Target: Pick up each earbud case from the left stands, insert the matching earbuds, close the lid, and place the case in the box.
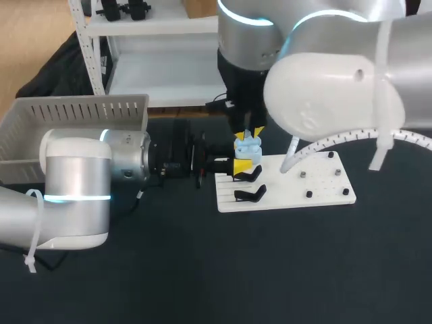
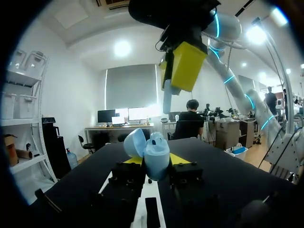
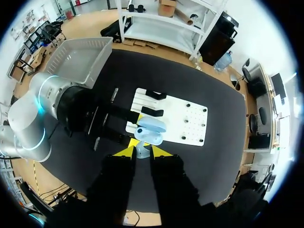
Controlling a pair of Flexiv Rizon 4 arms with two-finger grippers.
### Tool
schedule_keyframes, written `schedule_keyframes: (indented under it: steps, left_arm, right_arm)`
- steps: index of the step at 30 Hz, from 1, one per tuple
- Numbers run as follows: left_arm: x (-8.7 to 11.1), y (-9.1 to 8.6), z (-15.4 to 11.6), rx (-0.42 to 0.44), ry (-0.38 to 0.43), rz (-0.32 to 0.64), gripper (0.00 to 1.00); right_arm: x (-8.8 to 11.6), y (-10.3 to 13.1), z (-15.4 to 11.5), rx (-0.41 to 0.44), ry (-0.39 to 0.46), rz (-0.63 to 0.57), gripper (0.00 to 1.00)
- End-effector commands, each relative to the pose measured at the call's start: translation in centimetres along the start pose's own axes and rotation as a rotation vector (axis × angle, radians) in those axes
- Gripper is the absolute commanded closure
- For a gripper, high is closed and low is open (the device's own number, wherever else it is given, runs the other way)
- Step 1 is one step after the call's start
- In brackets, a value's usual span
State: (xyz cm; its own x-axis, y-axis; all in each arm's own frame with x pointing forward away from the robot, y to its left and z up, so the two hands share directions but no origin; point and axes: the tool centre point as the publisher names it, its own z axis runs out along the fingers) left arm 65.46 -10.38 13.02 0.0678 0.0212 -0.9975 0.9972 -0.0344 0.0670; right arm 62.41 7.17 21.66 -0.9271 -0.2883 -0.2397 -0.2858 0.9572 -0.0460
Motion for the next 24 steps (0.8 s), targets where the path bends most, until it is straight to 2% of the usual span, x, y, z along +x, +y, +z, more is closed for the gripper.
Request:
schedule_keyframes:
  steps: [1,13,24]
  left_arm:
    - [0.0,-0.2,0.1,-0.007,0.0,0.001,1.0]
    - [0.0,-0.2,0.1,-0.007,0.0,0.001,1.0]
    - [0.0,-0.2,0.1,-0.007,0.0,0.001,1.0]
  right_arm:
    - [-0.2,0.3,0.5,0.0,0.013,0.001,1.0]
    - [0.6,0.8,1.9,-0.019,0.01,-0.024,1.0]
    - [0.1,0.3,2.5,-0.022,-0.003,-0.021,1.0]
